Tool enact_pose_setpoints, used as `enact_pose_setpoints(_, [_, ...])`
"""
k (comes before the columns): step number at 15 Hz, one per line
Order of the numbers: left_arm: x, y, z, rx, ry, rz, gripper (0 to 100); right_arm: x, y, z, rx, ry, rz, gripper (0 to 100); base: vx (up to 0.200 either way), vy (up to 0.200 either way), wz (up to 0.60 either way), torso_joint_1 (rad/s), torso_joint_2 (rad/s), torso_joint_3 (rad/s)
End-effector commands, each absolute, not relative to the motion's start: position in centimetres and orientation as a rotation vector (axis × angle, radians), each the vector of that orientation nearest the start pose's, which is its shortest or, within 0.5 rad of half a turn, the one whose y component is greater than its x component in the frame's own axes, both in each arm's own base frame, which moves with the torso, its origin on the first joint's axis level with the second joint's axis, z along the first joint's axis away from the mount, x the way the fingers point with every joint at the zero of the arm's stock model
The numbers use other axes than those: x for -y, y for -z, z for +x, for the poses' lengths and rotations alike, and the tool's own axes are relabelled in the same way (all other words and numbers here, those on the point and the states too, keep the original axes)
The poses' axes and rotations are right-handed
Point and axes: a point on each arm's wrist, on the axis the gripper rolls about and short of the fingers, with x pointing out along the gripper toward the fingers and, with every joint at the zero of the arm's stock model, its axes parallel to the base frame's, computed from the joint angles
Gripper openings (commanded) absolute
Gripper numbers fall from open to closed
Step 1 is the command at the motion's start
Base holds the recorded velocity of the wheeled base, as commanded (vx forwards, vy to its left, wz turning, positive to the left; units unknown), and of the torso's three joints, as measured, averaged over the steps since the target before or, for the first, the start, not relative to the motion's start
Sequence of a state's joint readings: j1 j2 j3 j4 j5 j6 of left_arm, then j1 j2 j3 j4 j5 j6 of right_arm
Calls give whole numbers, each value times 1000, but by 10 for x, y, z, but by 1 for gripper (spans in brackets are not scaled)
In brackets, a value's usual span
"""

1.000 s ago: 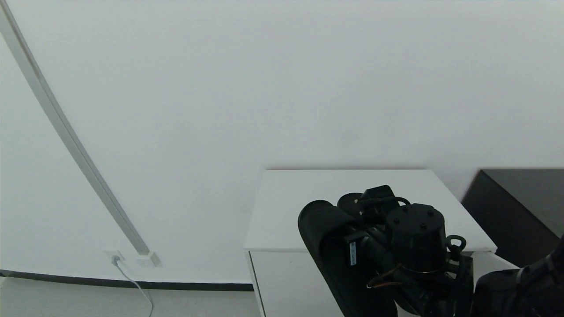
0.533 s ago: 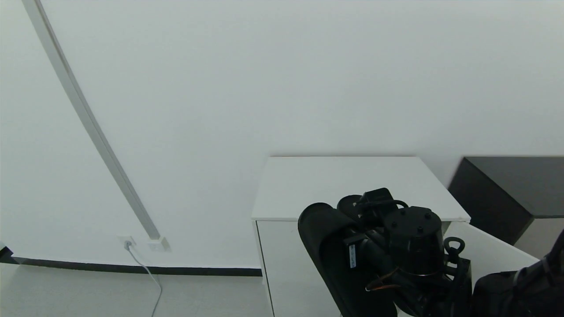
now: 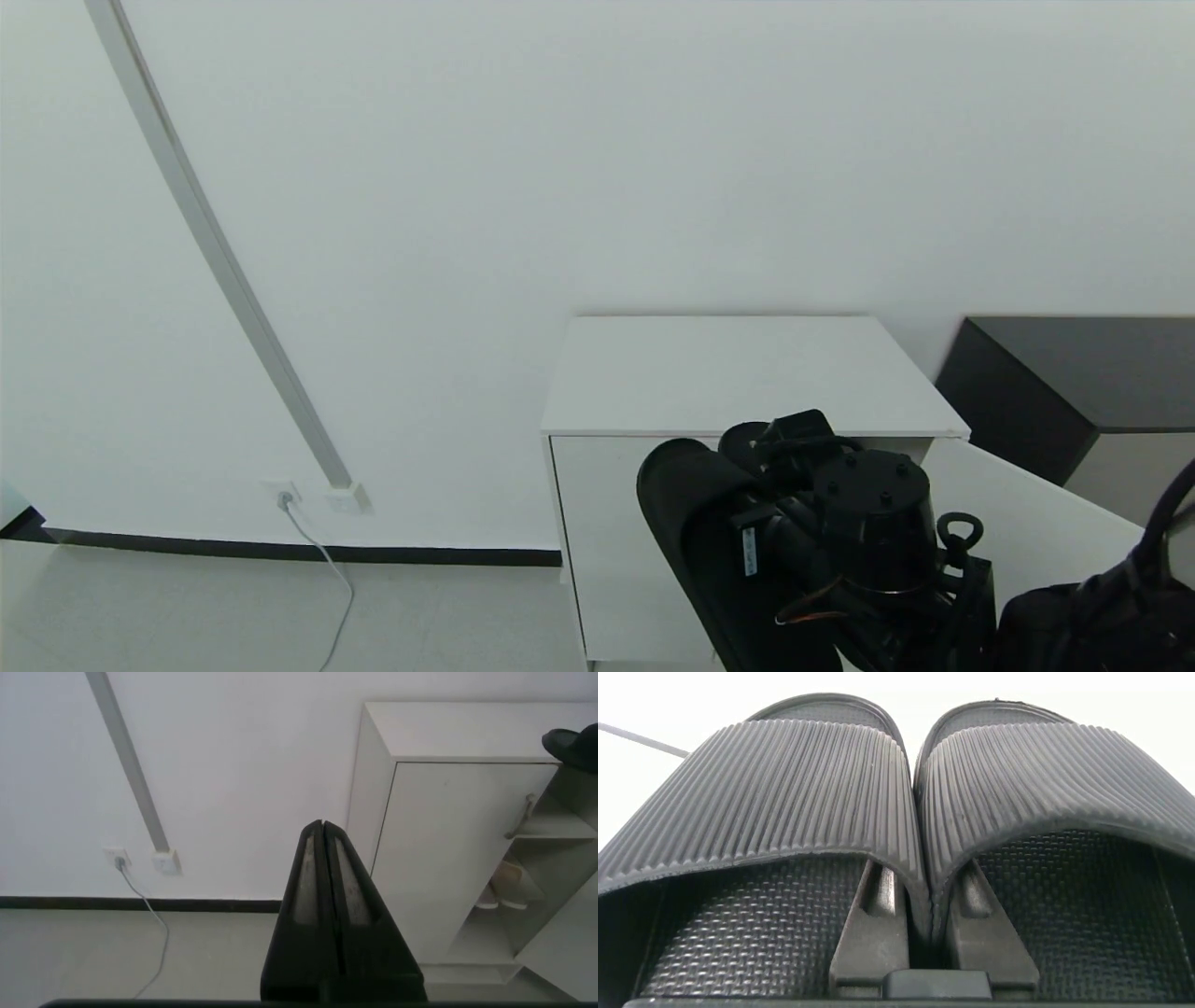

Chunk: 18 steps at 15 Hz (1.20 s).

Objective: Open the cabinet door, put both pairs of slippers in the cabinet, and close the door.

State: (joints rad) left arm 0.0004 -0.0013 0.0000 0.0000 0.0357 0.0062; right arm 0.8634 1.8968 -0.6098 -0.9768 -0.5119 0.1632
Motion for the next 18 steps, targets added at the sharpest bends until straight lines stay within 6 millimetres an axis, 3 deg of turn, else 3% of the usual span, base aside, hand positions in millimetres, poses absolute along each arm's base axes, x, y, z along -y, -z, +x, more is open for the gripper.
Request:
enact_pose_setpoints(1, [-1,-75,-23,0,-38,6,0,-231,-105,210,-275,-333,-44,0,0,0,0,0,0,0])
enact_pose_setpoints(8, [-1,-75,-23,0,-37,8,0,-231,-104,210,-275,-334,-44,0,0,0,0,0,0,0])
enact_pose_setpoints(18, [-1,-75,-23,0,-37,8,0,-232,-104,208,-268,-341,-39,0,0,-200,0,1,2,2])
